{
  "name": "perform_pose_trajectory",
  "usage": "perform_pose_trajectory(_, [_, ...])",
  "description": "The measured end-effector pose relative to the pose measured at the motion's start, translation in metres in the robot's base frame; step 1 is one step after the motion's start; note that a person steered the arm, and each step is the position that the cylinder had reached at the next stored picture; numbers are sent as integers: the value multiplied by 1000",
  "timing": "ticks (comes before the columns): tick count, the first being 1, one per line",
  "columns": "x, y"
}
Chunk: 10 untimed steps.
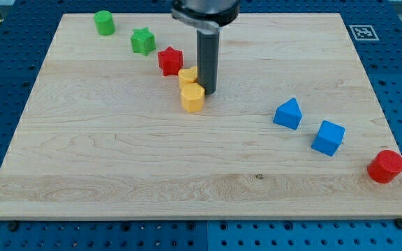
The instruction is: Move the yellow heart to the top left of the yellow hexagon
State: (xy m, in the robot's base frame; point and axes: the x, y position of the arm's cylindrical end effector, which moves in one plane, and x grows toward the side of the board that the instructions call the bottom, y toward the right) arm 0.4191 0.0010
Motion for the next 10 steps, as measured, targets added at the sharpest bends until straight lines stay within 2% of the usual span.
perform_pose_trajectory(1, [52, 0])
perform_pose_trajectory(2, [35, 12])
perform_pose_trajectory(3, [-19, 40])
perform_pose_trajectory(4, [-43, 22])
perform_pose_trajectory(5, [-43, -25])
perform_pose_trajectory(7, [-25, -61])
perform_pose_trajectory(8, [-60, -60])
perform_pose_trajectory(9, [-58, -75])
perform_pose_trajectory(10, [-13, -75])
